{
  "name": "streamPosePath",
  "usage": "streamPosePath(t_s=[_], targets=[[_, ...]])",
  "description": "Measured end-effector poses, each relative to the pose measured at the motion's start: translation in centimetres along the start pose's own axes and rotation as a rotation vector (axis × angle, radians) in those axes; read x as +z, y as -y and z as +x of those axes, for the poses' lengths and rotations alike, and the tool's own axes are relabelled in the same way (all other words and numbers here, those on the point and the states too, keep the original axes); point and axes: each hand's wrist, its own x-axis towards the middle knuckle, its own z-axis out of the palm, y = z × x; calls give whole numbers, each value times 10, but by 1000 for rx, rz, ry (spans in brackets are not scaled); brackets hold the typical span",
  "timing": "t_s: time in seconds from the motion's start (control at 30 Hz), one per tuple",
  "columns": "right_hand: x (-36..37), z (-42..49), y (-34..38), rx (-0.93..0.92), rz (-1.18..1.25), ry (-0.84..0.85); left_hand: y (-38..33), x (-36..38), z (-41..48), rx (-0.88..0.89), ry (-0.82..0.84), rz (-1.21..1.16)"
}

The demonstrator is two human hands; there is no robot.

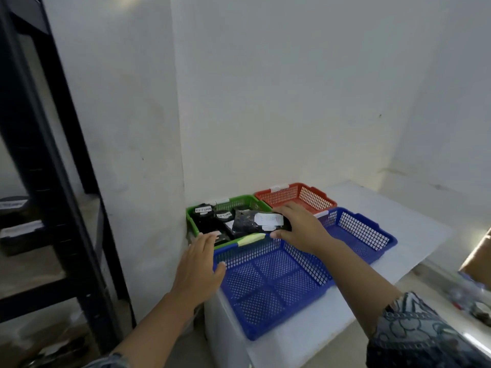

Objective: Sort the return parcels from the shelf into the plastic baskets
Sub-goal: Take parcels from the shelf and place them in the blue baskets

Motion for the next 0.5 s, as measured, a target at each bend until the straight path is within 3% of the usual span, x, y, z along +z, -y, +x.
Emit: streamPosePath(t_s=[0.5], targets=[[100,133,-109,-3,-8,225,70,110,111,-267,121,43]])
